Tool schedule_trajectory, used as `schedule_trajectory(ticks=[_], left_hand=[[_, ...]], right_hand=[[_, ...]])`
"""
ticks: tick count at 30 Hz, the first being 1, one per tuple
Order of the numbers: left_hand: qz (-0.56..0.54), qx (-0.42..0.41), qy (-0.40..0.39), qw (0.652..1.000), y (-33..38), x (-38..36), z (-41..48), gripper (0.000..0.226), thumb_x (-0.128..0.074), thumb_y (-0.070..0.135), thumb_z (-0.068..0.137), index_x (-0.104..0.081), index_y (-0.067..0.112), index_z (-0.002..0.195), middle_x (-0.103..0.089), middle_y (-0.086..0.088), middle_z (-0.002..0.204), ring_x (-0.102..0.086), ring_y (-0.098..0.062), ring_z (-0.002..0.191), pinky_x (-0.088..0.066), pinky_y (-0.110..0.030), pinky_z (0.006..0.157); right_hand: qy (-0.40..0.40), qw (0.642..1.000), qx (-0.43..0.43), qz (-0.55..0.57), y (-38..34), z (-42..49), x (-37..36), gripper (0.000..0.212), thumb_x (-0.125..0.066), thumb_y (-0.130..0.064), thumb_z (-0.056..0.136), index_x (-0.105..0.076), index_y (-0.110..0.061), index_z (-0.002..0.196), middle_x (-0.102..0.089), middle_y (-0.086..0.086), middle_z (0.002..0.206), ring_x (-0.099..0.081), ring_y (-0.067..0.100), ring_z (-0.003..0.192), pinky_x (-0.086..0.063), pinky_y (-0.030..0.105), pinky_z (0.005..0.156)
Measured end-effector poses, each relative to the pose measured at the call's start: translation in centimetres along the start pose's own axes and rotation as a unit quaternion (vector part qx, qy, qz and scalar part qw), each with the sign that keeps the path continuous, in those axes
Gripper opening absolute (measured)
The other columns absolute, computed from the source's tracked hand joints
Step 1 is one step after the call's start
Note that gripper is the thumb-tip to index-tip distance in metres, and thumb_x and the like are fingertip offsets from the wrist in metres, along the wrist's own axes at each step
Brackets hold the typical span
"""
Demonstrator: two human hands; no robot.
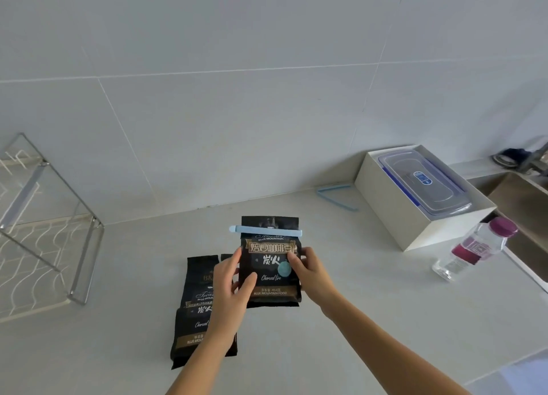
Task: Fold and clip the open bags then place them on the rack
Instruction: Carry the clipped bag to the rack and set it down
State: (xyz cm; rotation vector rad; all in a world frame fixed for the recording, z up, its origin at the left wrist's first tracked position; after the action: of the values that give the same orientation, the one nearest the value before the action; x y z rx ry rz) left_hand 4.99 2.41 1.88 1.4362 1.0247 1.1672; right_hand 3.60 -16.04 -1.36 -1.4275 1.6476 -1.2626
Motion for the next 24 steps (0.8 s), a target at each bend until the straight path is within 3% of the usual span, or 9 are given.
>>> schedule_trajectory(ticks=[3,5,7,11,14,16,19,21,24], left_hand=[[0.03,-0.024,-0.006,0.999,0.8,0.5,-0.2,0.061,-0.056,0.021,0.09,-0.022,0.042,0.137,-0.03,0.009,0.132,-0.03,-0.009,0.126,-0.041,-0.03,0.101],[0.029,-0.025,-0.01,0.999,1.1,1.4,-0.6,0.063,-0.055,0.024,0.091,-0.014,0.051,0.131,-0.027,0.014,0.135,-0.025,-0.003,0.125,-0.036,-0.012,0.09],[0.01,-0.014,-0.01,1.0,1.1,3.0,-0.9,0.064,-0.055,0.023,0.091,-0.014,0.053,0.13,-0.029,0.015,0.138,-0.028,-0.005,0.128,-0.037,-0.006,0.083],[-0.017,-0.021,0.043,0.999,1.8,8.3,-1.1,0.059,-0.058,0.018,0.09,-0.028,0.05,0.129,-0.048,0.007,0.133,-0.051,-0.009,0.117,-0.051,-0.009,0.075],[-0.02,-0.035,0.088,0.995,2.7,12.6,-1.5,0.054,-0.061,0.023,0.087,-0.036,0.05,0.127,-0.057,0.011,0.125,-0.056,-0.012,0.113,-0.055,-0.021,0.081],[-0.036,-0.047,0.106,0.993,3.4,15.4,-1.8,0.053,-0.062,0.021,0.086,-0.04,0.053,0.123,-0.06,0.018,0.119,-0.058,-0.009,0.111,-0.056,-0.018,0.075],[-0.047,-0.048,0.133,0.989,4.1,20.0,-2.2,0.056,-0.063,0.016,0.086,-0.042,0.038,0.134,-0.06,0.011,0.125,-0.056,-0.016,0.117,-0.054,-0.033,0.09],[-0.046,-0.053,0.157,0.985,4.6,23.1,-2.5,0.058,-0.064,0.013,0.086,-0.042,0.029,0.137,-0.058,0.006,0.131,-0.054,-0.017,0.121,-0.048,-0.044,0.098],[-0.048,-0.067,0.194,0.978,5.7,27.5,-2.8,0.062,-0.069,0.018,0.082,-0.043,0.028,0.138,-0.057,0.004,0.133,-0.053,-0.018,0.122,-0.046,-0.049,0.1]], right_hand=[[0.005,1.0,0.009,-0.007,-1.1,-0.5,-1.1,0.024,-0.05,-0.036,0.094,-0.045,-0.016,0.107,-0.064,0.003,0.098,-0.067,0.012,0.087,-0.055,0.026,0.064],[0.002,1.0,0.015,-0.003,-1.9,-0.8,-2.2,0.024,-0.05,-0.034,0.094,-0.045,-0.015,0.107,-0.064,0.004,0.098,-0.067,0.012,0.086,-0.055,0.026,0.063],[-0.004,1.0,0.02,-0.006,-2.8,-1.1,-3.7,0.024,-0.05,-0.034,0.094,-0.045,-0.014,0.108,-0.063,0.006,0.099,-0.066,0.013,0.087,-0.056,0.027,0.064],[-0.006,0.998,0.057,0.006,-5.1,-1.8,-7.6,0.023,-0.053,-0.034,0.093,-0.048,-0.016,0.106,-0.065,0.006,0.103,-0.067,0.015,0.09,-0.058,0.032,0.071],[-0.023,0.996,0.072,0.042,-6.6,-2.6,-11.7,0.03,-0.055,-0.036,0.091,-0.05,-0.014,0.111,-0.067,0.005,0.104,-0.069,0.014,0.09,-0.058,0.027,0.067],[-0.034,0.995,0.078,0.05,-7.7,-3.2,-14.4,0.034,-0.057,-0.039,0.089,-0.05,-0.015,0.112,-0.068,0.005,0.104,-0.07,0.015,0.089,-0.059,0.027,0.065],[-0.045,0.992,0.104,0.05,-10.3,-3.7,-18.2,0.038,-0.063,-0.044,0.082,-0.053,-0.019,0.108,-0.07,0.005,0.101,-0.071,0.017,0.086,-0.061,0.035,0.067],[-0.063,0.988,0.132,0.051,-12.5,-4.1,-20.8,0.046,-0.066,-0.05,0.073,-0.055,-0.019,0.106,-0.072,0.004,0.097,-0.072,0.015,0.083,-0.061,0.031,0.063],[-0.09,0.98,0.166,0.056,-15.6,-4.6,-24.6,0.052,-0.069,-0.049,0.067,-0.058,-0.015,0.105,-0.074,0.003,0.091,-0.073,0.013,0.081,-0.057,0.022,0.059]])
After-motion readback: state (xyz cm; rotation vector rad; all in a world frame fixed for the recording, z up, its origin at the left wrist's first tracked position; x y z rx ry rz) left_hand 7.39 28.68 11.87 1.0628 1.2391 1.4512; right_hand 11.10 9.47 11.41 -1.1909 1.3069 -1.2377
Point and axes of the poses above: each hand's wrist, its own z-axis towards the middle knuckle, its own x-axis out of the back of the hand, y = z × x, the point moved 9 cm from there along z, towards the middle knuckle
